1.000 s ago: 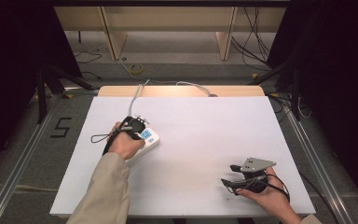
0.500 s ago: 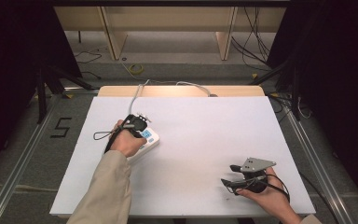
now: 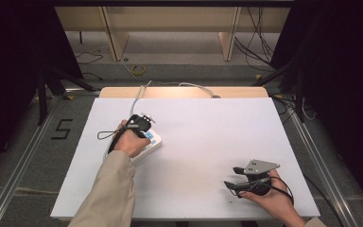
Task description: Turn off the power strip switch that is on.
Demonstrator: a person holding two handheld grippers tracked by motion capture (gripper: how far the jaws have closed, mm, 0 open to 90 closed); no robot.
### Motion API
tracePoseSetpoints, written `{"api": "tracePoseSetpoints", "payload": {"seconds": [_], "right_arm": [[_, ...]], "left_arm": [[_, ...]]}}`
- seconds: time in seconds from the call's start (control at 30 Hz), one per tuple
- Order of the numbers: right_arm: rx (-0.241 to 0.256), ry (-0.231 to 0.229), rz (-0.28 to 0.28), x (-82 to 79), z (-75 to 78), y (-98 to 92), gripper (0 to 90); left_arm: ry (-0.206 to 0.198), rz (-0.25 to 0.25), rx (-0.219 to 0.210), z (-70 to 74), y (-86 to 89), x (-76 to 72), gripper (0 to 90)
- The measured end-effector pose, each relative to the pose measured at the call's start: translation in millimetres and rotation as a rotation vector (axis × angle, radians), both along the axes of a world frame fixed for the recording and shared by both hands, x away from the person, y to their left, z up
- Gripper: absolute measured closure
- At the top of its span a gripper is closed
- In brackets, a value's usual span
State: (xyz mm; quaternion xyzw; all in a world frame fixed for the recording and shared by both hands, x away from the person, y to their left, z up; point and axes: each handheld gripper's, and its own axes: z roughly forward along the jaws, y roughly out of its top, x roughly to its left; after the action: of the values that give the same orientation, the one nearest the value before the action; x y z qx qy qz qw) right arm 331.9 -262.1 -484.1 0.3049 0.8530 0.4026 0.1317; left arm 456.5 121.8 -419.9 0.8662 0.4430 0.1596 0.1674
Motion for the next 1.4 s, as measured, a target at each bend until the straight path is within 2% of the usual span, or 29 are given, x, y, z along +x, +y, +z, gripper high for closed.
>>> {"api": "tracePoseSetpoints", "payload": {"seconds": [0.93,1.4], "right_arm": [[0.001,0.000,0.001,0.2,0.3,-0.3,35.8],[0.001,0.000,0.000,0.4,0.3,-0.7,35.8]], "left_arm": [[0.008,-0.015,0.003,1.5,-11.1,8.2,89.9],[0.027,-0.023,0.018,-1.3,-16.2,13.2,89.8]]}}
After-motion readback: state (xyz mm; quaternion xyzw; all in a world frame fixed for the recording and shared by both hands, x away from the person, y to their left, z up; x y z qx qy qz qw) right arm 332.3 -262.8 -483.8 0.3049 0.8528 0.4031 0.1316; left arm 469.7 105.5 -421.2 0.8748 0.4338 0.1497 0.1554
